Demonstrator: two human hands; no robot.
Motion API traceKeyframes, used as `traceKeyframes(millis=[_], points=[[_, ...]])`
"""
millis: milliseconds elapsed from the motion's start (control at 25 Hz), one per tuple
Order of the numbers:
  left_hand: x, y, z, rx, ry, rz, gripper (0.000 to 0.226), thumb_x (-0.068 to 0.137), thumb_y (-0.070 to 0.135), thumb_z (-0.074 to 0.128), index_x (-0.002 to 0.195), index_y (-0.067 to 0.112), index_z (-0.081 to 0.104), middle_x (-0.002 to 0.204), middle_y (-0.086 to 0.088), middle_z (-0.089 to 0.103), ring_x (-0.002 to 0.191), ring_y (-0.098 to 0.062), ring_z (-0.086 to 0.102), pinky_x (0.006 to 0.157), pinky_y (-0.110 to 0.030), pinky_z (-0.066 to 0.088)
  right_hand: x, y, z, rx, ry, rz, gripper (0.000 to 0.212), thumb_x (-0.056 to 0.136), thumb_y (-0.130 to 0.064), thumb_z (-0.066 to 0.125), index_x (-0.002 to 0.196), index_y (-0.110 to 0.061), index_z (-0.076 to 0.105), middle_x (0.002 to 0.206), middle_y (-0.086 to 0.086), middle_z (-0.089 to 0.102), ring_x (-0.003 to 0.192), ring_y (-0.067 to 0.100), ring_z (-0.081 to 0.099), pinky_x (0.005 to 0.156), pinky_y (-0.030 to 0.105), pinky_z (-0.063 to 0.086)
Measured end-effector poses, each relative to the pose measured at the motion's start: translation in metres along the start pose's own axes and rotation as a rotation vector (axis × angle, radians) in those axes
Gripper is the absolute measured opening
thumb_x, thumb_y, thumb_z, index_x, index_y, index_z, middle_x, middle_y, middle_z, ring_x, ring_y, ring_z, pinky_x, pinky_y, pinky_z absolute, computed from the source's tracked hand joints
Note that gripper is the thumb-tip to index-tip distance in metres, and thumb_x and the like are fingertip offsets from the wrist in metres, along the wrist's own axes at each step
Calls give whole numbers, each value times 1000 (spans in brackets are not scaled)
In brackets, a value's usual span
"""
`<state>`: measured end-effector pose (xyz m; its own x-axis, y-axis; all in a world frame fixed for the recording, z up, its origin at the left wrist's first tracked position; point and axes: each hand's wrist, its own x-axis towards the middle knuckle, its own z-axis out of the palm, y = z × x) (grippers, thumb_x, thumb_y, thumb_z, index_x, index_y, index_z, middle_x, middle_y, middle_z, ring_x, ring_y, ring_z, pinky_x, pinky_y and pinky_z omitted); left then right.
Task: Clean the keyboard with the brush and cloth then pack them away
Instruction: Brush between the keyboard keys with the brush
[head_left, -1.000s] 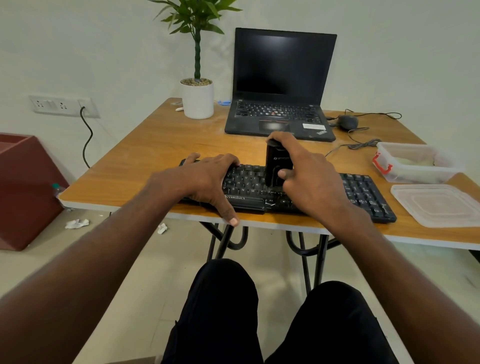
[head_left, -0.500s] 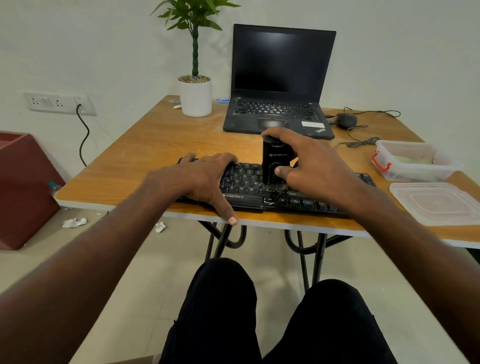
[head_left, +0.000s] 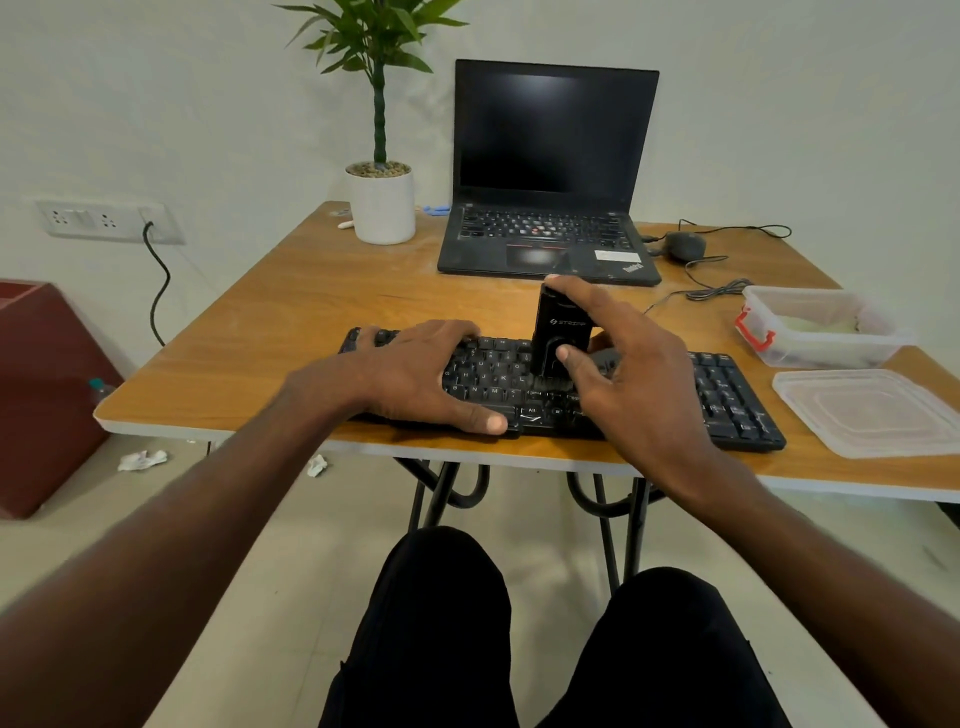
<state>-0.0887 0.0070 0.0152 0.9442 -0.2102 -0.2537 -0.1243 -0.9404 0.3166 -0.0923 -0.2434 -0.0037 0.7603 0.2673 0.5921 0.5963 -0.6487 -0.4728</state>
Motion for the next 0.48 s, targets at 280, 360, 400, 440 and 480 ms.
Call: traceKeyframes(millis=[280,360,400,440,480], points=[[-2,6,0,-21,31,-30,128,50,93,66,160,43,22,167,12,32,153,-23,32,123,-69,-7,-7,10,4,37,108,67,60,101,-15,62,152,-40,43,132,-3,55,118,2,52,85,13,51],[-2,8,0,-21,27,-41,130,48,93,66,160,44,23,167,11,32,154,-23,31,123,-69,-7,-10,11,7,207,52,69,62,102,-12,61,154,-41,41,138,-5,54,127,4,54,95,26,57],[-2,8,0,-17,27,-46,131,47,93,66,160,44,22,168,11,31,155,-24,31,123,-69,-7,-10,12,7,270,9,66,62,102,-13,61,153,-42,40,140,-6,54,128,7,56,95,33,59],[-2,9,0,-13,29,-52,131,47,93,66,160,44,22,168,11,31,155,-24,30,123,-69,-7,-10,12,6,277,-25,49,61,102,-16,61,153,-43,41,140,-6,55,126,8,58,93,37,61],[-2,8,0,-12,28,-58,131,47,93,66,160,44,22,169,11,31,155,-24,30,123,-69,-7,-10,13,4,237,-40,24,60,101,-17,63,152,-42,42,137,-6,56,121,8,59,89,37,62]])
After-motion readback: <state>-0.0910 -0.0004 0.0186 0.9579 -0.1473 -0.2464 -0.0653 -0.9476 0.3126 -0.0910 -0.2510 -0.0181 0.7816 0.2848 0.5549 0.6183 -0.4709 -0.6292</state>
